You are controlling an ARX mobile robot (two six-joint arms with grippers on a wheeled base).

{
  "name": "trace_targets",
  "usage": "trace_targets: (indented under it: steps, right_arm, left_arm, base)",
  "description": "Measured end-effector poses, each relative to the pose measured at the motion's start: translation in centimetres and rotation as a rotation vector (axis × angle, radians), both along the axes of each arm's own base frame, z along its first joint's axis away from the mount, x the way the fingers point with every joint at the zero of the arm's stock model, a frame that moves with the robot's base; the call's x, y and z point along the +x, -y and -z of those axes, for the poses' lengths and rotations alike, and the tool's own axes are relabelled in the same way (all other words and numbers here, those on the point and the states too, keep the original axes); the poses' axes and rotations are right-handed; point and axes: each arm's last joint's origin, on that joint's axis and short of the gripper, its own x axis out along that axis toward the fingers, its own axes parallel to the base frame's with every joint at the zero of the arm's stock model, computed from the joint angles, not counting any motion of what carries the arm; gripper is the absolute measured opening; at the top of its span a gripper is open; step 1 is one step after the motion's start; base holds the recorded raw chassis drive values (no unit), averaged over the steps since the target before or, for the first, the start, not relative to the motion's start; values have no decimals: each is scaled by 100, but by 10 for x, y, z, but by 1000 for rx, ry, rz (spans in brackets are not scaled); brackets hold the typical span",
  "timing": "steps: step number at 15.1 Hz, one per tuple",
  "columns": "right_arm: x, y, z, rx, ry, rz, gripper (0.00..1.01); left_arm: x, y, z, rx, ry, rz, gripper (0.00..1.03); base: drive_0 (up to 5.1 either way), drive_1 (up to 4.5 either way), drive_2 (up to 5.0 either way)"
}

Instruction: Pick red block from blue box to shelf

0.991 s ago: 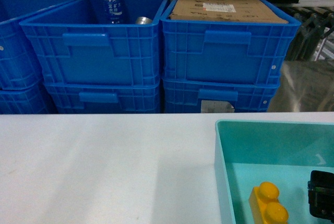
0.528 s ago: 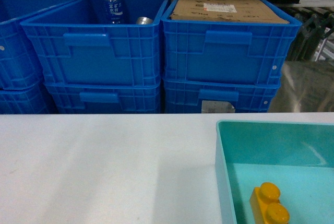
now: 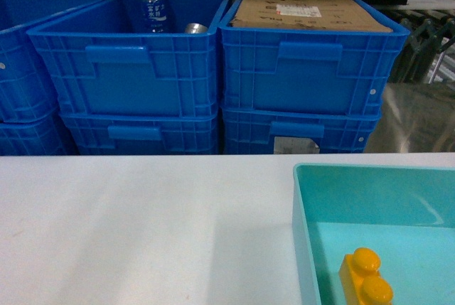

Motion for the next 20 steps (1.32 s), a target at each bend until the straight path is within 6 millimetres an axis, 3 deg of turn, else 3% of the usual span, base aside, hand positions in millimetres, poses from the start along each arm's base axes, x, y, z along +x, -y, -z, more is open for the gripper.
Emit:
trace_targets:
  steps: [4, 6, 10, 17, 20]
  right_arm:
    - [-17, -4, -2, 11, 24, -6, 27]
    - [-37, -20, 9, 34, 37, -41, 27]
    - [-44, -43, 18, 92, -26, -76, 27]
    - [-74, -41, 32, 102, -238, -50, 27]
    - [-67, -30, 31, 59, -185, 9, 27]
  left_arm:
    - [0, 0, 0, 0, 0, 0, 98]
    - [0, 0, 0, 0, 0, 0, 98]
    - [0, 0, 0, 0, 0, 0, 98]
    - [0, 0, 0, 0, 0, 0, 98]
    - [0, 0, 0, 0, 0, 0, 98]
  base:
    - [0, 0, 0]
    - [0, 0, 0]
    - [0, 0, 0]
    - [0, 0, 0]
    - [0, 0, 0]
